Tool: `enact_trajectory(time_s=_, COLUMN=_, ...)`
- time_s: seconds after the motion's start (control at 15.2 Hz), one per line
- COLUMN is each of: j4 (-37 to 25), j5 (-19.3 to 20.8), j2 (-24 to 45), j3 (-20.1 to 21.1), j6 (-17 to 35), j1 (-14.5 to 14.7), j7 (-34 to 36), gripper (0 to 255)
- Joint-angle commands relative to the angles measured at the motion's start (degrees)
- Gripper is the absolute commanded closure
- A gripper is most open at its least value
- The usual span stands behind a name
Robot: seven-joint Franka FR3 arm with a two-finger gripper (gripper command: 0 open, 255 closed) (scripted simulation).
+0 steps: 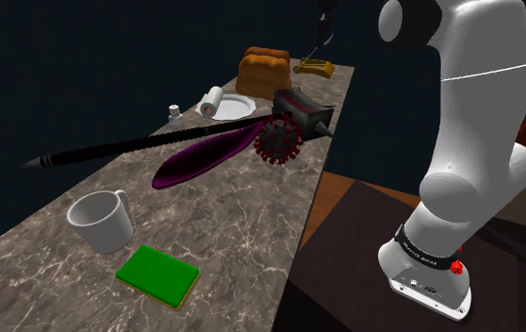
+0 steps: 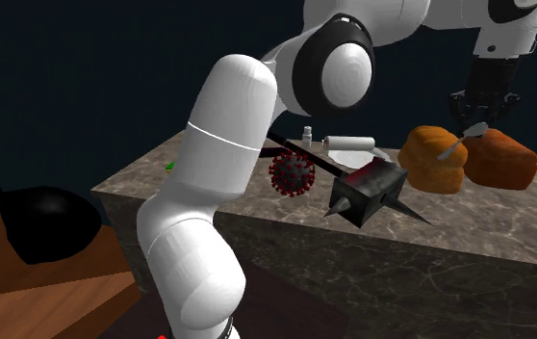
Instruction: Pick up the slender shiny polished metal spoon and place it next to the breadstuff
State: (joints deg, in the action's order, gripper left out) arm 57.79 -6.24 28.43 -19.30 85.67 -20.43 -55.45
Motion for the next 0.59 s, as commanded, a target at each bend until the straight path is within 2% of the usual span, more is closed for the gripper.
enact_trajectory(time_s=0.0, j4=-15.21, j5=-2.59, j2=9.29, j3=0.29, j6=-5.93, j1=-4.68, j7=-1.82, gripper=255)
enact_trajectory(time_s=0.2, j4=-7.86, j5=-1.75, j2=6.45, j3=0.23, j6=-1.48, j1=-3.36, j7=-1.88, gripper=255)
enact_trajectory(time_s=0.53, j4=0.51, j5=-1.09, j2=3.85, j3=0.01, j6=4.22, j1=-1.92, j7=-1.91, gripper=255)
